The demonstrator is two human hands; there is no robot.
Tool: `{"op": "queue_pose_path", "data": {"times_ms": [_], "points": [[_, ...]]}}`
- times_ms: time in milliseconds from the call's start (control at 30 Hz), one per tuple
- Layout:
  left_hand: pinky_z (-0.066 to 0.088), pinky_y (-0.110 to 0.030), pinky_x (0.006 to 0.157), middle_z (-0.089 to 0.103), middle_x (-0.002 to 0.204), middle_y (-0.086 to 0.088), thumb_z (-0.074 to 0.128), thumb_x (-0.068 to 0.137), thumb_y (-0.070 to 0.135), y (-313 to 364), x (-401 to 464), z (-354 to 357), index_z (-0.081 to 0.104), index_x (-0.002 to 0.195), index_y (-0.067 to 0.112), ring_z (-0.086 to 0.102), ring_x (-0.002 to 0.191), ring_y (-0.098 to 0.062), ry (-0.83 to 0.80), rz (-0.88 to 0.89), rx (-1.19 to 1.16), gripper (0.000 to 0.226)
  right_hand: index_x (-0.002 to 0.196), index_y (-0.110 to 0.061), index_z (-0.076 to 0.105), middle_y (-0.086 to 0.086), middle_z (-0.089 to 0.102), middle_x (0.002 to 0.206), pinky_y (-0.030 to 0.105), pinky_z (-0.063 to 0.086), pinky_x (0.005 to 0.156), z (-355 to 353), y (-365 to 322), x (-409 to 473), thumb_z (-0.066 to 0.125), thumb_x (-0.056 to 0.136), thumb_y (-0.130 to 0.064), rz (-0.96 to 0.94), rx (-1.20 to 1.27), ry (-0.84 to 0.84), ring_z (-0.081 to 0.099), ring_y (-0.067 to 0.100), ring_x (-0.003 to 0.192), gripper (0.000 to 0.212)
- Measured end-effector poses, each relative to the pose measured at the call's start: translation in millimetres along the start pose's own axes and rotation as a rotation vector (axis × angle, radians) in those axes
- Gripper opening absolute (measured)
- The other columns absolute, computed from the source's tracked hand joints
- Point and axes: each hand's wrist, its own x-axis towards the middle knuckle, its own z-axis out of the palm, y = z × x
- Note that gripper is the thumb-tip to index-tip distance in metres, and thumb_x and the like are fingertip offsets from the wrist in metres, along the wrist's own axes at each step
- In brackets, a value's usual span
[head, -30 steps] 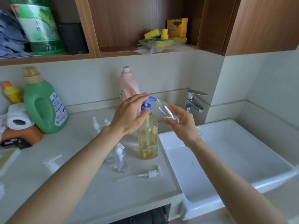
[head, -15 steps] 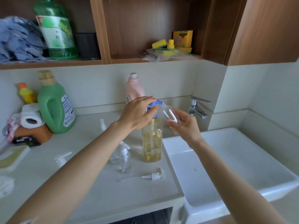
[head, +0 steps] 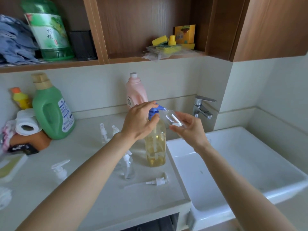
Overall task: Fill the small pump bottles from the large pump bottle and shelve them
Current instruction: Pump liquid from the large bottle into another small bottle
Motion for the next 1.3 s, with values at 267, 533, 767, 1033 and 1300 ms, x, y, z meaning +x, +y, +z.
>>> {"op": "queue_pose_path", "data": {"times_ms": [267, 533, 767, 1033, 1300], "points": [[0.042, -0.025, 0.083, 0.071, 0.104, -0.003, 0.037, 0.074, 0.047, 11.3, 0.4, -10.1, 0.068, 0.104, 0.013, 0.063, 0.098, -0.023, 0.006, 0.055, 0.053, 0.055, 0.103, -0.030, 0.071, -0.007, 0.074, 0.086, 0.019, 0.044, 0.056, 1.2, -7.7, -5.0, 0.084, 0.071, -0.013, 0.054, 0.040, -0.027, 0.062, 0.003, 0.069, 0.038], [0.037, -0.019, 0.080, 0.070, 0.112, 0.000, 0.046, 0.071, 0.039, -2.4, 0.6, 11.5, 0.069, 0.102, 0.009, 0.062, 0.086, -0.024, 0.087, 0.050, 0.067, 0.049, 0.103, -0.025, 0.073, -0.013, 0.073, 0.087, 0.010, 0.042, 0.059, 5.4, -1.8, -0.4, 0.085, 0.069, -0.013, 0.061, 0.025, 0.038, 0.061, -0.006, 0.066, 0.038], [0.034, -0.018, 0.074, 0.070, 0.112, 0.004, 0.040, 0.069, 0.045, 3.1, -0.2, 10.2, 0.067, 0.102, 0.013, 0.061, 0.094, -0.022, 0.064, 0.008, 0.087, 0.054, 0.107, -0.024, 0.072, -0.010, 0.075, 0.091, 0.016, 0.044, 0.064, 6.2, -0.3, -1.3, 0.085, 0.069, -0.012, 0.063, 0.008, 0.036, 0.064, -0.002, 0.073, 0.042], [0.047, -0.027, 0.076, 0.071, 0.102, 0.005, 0.041, 0.074, 0.040, 5.4, 13.8, -2.5, 0.068, 0.100, 0.017, 0.062, 0.084, -0.016, 0.060, -0.007, 0.051, 0.044, 0.111, -0.017, 0.069, -0.002, 0.073, 0.102, 0.027, 0.056, 0.081, 13.8, -3.4, 1.8, 0.086, 0.069, -0.011, 0.044, 0.039, 0.040, 0.069, 0.011, 0.097, 0.046], [0.039, -0.020, 0.074, 0.066, 0.118, 0.010, 0.037, 0.074, 0.037, -7.4, 1.7, 14.6, 0.065, 0.109, 0.018, 0.057, 0.097, -0.006, 0.092, -0.009, -0.030, 0.049, 0.114, -0.013, 0.069, -0.004, 0.073, 0.103, 0.034, 0.055, 0.092, 17.3, 4.5, 1.7, 0.088, 0.065, -0.013, 0.044, 0.011, 0.065, 0.069, 0.008, 0.096, 0.052]]}}
